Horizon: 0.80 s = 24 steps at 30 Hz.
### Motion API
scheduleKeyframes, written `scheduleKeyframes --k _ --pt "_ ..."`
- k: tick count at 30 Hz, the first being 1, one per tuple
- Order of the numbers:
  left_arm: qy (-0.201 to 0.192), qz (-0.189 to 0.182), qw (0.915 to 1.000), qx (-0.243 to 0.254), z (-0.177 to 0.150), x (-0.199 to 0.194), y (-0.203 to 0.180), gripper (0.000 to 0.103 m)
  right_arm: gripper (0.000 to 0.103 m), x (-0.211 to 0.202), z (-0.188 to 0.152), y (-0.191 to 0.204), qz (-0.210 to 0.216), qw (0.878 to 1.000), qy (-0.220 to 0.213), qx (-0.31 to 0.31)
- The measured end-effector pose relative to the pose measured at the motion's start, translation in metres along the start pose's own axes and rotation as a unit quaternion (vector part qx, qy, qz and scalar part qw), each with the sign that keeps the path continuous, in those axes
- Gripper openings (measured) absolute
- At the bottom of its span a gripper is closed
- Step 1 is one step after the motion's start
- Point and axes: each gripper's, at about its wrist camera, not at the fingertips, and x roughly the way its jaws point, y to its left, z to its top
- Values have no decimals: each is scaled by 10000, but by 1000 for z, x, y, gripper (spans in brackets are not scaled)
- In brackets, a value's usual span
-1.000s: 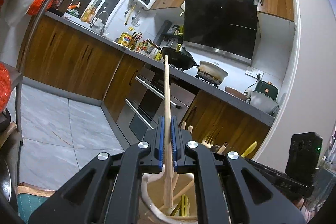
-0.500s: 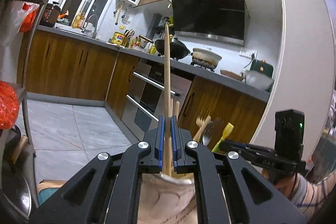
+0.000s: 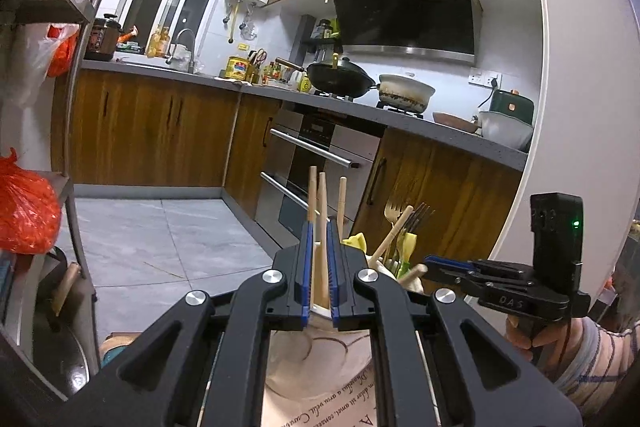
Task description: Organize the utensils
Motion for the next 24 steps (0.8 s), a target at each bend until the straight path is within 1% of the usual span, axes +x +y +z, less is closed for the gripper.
scheduleKeyframes --k 5,10,12,15,16,18,20,21,22,23,24 --pt "49 119 9999 66 -2 -20 -14 7 12 -21 -9 5 -87 10000 17 5" --pt "182 259 9994 100 -17 -44 -29 7 12 -41 -22 7 -167 9998 87 32" --pt "253 352 9990 117 -26 -52 -37 7 12 -47 -27 7 -202 9997 117 48" --pt "401 589 9972 211 -39 -60 -53 7 12 -55 -34 7 -285 9995 134 29" --pt "435 644 9967 240 -43 -61 -57 8 12 -58 -36 7 -329 9994 128 9" --pt "484 790 9952 315 -50 -64 -68 15 14 -62 -39 9 -415 9991 94 -41" --pt "443 891 9944 356 -56 -68 -78 27 29 -67 -40 9 -462 9989 20 -66" --pt "421 911 9943 373 -58 -69 -82 30 34 -71 -40 10 -498 9987 -49 -68" --pt "410 941 9939 392 -58 -70 -84 36 38 -73 -40 10 -527 9985 -99 -74" --pt "391 1013 9932 429 -59 -70 -87 42 40 -76 -40 11 -571 9982 -175 -106" --pt "358 1143 9915 504 -61 -70 -92 47 41 -79 -40 11 -625 9976 -233 -162"
